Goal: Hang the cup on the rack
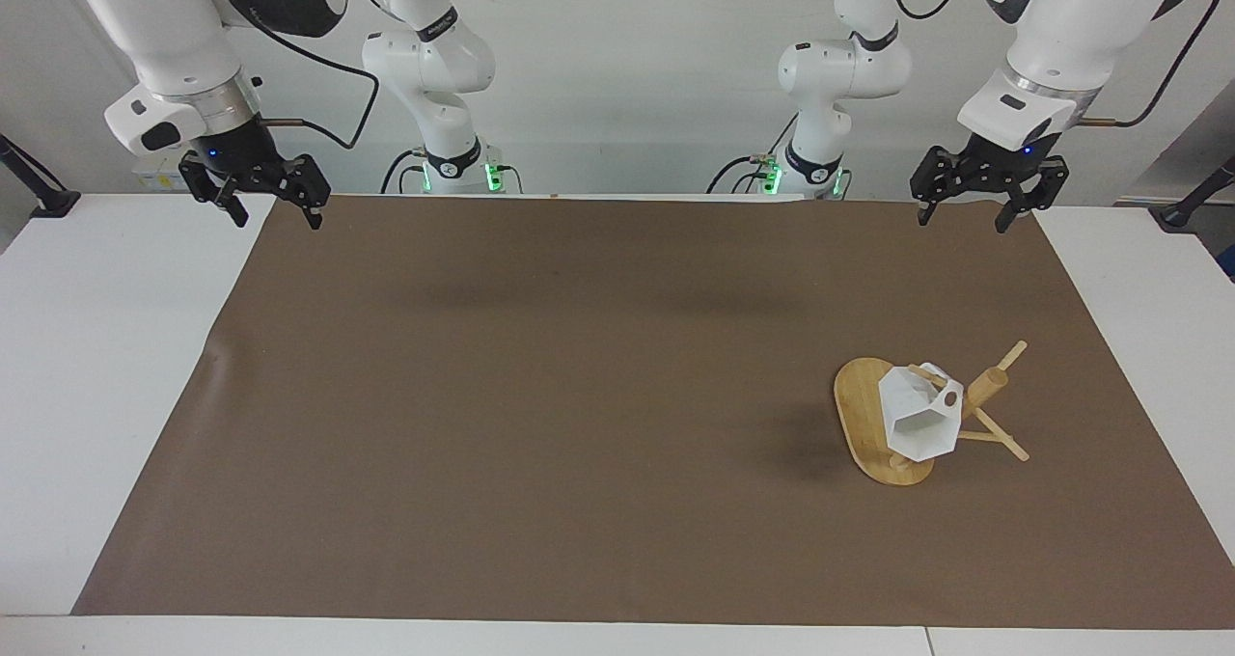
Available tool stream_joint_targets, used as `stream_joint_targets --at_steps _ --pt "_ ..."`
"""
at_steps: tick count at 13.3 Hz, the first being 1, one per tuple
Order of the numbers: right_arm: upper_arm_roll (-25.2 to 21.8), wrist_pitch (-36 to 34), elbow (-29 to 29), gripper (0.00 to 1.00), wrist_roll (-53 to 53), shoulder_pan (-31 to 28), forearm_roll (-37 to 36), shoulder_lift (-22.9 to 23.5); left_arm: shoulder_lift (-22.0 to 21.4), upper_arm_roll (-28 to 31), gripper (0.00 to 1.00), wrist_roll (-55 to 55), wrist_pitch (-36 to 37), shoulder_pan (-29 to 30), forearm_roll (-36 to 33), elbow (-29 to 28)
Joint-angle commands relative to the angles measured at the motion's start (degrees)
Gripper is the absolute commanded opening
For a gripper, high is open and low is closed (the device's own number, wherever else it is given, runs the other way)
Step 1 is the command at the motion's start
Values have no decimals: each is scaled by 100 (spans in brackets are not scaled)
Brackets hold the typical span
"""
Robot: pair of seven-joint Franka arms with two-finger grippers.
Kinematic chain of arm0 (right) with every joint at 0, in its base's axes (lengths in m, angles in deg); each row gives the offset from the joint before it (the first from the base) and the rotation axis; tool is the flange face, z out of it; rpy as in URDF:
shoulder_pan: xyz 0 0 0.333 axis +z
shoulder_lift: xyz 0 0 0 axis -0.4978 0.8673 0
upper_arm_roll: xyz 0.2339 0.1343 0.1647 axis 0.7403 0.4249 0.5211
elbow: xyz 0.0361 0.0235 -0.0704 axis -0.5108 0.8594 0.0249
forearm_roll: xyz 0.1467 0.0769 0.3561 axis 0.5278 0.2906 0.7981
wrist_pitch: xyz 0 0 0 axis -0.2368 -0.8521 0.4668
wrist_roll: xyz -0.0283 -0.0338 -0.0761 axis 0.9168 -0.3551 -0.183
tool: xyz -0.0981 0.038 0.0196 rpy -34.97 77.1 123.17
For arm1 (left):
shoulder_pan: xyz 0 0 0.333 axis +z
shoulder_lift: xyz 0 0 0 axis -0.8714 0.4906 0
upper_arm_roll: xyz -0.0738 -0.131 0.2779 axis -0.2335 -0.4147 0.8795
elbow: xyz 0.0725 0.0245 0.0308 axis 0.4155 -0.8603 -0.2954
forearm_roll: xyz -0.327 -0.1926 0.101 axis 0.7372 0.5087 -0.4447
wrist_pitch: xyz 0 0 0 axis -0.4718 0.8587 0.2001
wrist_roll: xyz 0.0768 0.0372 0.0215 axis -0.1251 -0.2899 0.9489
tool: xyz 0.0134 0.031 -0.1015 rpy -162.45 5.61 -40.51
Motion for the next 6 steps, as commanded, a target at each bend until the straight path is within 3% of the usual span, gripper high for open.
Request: stream_joint_targets --at_steps 1,6 --pt "24 -99 5 100 -36 -39 131 -79 -16 -20 100 6 70 60 -37 -24" --pt "24 -99 5 100 -36 -39 131 -79 -34 -12 100 6 96 236 191 -33"
